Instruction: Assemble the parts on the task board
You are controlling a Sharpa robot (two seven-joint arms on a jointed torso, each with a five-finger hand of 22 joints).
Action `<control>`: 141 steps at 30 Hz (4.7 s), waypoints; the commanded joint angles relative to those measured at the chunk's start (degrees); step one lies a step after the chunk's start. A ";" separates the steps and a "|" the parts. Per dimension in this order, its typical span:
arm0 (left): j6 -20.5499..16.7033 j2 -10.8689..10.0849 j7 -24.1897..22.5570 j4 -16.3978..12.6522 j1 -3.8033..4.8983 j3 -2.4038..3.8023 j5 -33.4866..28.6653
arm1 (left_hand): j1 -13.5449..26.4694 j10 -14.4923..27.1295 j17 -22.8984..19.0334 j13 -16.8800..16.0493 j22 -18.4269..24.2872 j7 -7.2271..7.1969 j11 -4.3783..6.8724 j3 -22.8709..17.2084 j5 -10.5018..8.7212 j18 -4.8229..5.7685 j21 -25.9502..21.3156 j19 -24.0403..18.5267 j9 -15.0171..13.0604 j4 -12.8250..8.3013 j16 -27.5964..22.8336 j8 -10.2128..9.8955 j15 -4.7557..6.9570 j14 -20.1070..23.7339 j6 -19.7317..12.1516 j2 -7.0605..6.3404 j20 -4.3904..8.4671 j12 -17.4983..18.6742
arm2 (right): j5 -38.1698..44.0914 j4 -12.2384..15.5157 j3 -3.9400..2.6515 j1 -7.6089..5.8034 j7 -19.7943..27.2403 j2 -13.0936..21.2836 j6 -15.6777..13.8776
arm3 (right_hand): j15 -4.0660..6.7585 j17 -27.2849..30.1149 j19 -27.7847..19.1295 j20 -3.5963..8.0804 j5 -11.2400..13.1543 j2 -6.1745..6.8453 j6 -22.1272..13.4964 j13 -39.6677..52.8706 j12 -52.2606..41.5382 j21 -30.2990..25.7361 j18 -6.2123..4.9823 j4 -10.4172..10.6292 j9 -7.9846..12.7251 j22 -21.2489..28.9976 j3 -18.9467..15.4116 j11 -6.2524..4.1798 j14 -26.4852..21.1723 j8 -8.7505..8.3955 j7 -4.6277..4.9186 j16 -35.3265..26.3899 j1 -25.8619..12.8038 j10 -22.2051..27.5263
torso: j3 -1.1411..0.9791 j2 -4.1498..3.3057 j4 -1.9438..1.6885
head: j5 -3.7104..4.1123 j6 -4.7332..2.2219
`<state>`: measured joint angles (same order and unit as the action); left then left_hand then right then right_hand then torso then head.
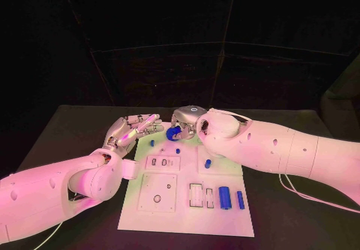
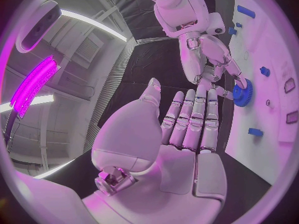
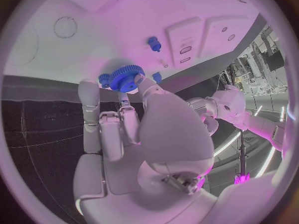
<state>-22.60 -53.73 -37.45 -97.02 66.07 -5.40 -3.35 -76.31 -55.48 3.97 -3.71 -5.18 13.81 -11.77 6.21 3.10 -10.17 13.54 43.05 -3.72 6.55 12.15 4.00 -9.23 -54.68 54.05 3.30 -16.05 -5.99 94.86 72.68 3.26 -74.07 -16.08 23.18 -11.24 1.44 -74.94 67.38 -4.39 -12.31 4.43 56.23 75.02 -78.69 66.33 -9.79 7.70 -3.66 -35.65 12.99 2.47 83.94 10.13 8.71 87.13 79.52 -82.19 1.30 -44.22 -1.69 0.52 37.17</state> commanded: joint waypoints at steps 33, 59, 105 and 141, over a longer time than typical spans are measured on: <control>0.26 0.00 -0.41 0.02 0.12 0.04 0.42 | -0.14 0.23 -0.06 0.05 0.14 0.83 0.04 0.02 0.04 -0.30 -0.43 0.43 0.05 -0.38 -0.35 -0.34 -0.42 -0.20 -0.45 0.64 -0.10 0.31 | -0.15 0.68 0.17 0.08 -0.78 1.43 -2.95 | -1.18 -6.01 -0.52 -1.36 -3.94 1.20 -3.48 0.47 1.82 -0.82 0.70 8.10 -0.37 1.15 -10.77 1.65 4.22 -4.56 0.41 0.00 -10.88 1.26 | -0.03 0.05 0.07 | 0.06 -0.05; 1.59 0.18 0.02 1.23 0.12 0.02 0.41 | -0.17 -0.65 0.07 -0.02 0.16 0.45 0.39 0.01 0.04 -0.44 -0.05 1.82 -0.03 -1.02 -0.40 -0.11 -0.07 -1.14 0.20 1.06 0.11 0.15 | -28.16 10.08 0.26 -0.04 16.12 27.78 -6.15 | -1.04 -8.87 0.17 -1.23 -6.38 1.48 -2.76 -19.49 22.55 0.65 0.93 0.78 -0.47 -0.60 -14.47 1.47 4.61 -4.79 0.26 0.68 1.81 16.33 | -0.99 1.10 1.88 | 1.83 -1.23; 1.93 1.01 0.78 2.47 0.05 -0.01 0.41 | -0.14 -0.80 0.07 -0.02 0.14 0.42 0.43 0.05 0.05 -0.44 0.11 2.28 -0.03 -1.16 -0.46 -0.11 -0.01 -1.31 0.30 1.10 0.19 0.16 | -19.19 5.74 0.29 4.51 11.27 24.84 -7.22 | -1.47 -15.06 17.18 -1.64 1.29 -4.01 -0.93 4.88 -3.03 19.87 7.30 -1.14 -0.53 -40.89 -14.29 1.77 6.06 -3.66 0.52 2.87 4.98 -0.43 | -0.75 1.00 1.90 | 2.87 0.64; 1.75 0.75 0.81 2.44 0.05 -0.01 0.41 | -0.17 -0.79 0.06 -0.01 0.15 0.45 0.42 0.03 0.05 -0.42 0.12 2.36 -0.01 -1.23 -0.50 -0.14 -0.01 -1.33 0.28 1.15 0.21 0.19 | -16.19 6.11 0.27 4.57 9.24 23.72 -9.16 | -0.26 -15.06 17.59 -0.61 3.74 -6.72 4.57 6.71 -4.41 20.41 7.53 -4.54 -0.45 -42.36 -6.82 0.31 6.06 -2.80 -1.15 2.87 5.28 -1.88 | -0.90 1.00 1.95 | 2.64 0.81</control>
<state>-21.39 -52.95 -36.39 -94.48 66.05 -5.45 -3.32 -76.55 -55.90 3.98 -3.71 -5.06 13.80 -11.36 6.21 3.11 -10.17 13.32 44.89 -3.72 5.77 11.94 4.00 -9.23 -55.50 54.05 3.96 -15.85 -5.99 77.68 78.44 3.56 -69.43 -6.49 46.86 -18.18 0.82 -74.91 84.15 -5.39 -8.25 -1.63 60.36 75.27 -83.11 86.49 -2.63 3.08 -4.03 -74.92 5.93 3.24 83.92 7.10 7.51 89.86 84.66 -83.88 0.41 -43.21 0.24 3.22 37.97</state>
